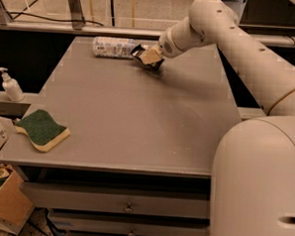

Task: Move rxbar chocolate near blue plastic bottle

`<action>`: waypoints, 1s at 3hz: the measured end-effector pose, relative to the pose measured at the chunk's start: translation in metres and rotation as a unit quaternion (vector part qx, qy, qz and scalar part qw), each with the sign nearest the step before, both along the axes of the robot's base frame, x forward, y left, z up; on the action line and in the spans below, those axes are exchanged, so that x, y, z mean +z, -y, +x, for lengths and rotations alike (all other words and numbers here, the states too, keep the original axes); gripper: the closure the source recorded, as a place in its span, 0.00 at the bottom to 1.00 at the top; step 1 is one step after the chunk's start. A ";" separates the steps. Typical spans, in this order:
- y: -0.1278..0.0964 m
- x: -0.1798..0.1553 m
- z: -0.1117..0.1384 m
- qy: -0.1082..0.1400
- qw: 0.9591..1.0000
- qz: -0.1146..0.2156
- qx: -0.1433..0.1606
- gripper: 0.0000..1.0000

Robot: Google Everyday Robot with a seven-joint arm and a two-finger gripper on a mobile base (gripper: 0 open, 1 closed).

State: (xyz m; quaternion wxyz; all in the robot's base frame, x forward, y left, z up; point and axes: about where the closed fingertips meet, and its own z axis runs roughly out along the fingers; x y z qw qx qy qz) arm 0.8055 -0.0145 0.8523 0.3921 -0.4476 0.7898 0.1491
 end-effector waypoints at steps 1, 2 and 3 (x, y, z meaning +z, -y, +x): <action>-0.006 0.001 0.001 -0.001 1.000 0.001 0.001 0.00; -0.007 0.001 0.000 -0.002 1.000 0.001 0.001 0.00; 0.000 0.007 -0.009 -0.015 1.000 0.018 0.000 0.00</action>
Offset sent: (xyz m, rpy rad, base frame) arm -0.0035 0.0085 0.0103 0.0029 0.0015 0.0049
